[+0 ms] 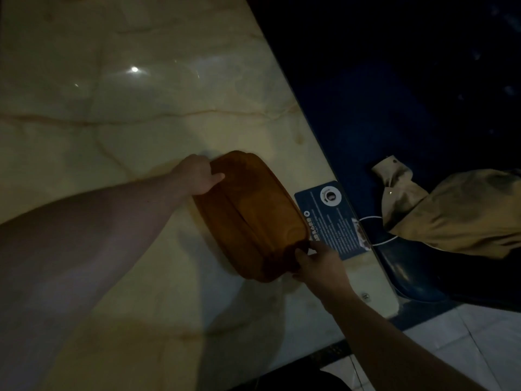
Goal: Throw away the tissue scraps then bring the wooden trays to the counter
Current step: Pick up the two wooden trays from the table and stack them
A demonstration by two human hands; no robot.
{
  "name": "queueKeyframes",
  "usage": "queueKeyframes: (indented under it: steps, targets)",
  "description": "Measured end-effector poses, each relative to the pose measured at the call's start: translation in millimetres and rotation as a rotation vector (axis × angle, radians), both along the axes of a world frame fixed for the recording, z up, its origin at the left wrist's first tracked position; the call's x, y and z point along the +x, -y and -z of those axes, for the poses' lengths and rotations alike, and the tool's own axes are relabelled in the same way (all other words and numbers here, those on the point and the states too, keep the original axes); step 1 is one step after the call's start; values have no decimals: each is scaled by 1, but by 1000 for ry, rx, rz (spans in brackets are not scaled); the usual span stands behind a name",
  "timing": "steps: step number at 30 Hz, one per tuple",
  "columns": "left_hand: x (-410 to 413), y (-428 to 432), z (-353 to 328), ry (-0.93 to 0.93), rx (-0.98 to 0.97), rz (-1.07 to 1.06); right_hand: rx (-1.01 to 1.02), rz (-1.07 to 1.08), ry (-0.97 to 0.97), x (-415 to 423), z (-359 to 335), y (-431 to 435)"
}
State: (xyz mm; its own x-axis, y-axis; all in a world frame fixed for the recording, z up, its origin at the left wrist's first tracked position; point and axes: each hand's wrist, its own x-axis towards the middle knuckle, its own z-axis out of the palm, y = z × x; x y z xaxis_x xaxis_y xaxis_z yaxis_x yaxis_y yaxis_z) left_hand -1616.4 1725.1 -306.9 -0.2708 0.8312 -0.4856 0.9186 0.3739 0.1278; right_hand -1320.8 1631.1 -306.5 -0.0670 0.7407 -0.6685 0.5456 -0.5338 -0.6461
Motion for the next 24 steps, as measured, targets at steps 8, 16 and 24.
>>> queueKeyframes:
  steps: [8, 16, 24]
  targets:
    - [-19, 63, 11, 68, 61, -132, 127, -90, 46, 9, 4, -14]
    - [3, 147, 4, 201, -14, -326, 286, -384, 158, -1, 25, -83]
    - [20, 205, 18, 317, 78, -515, 344, -632, 134, -31, 26, -117]
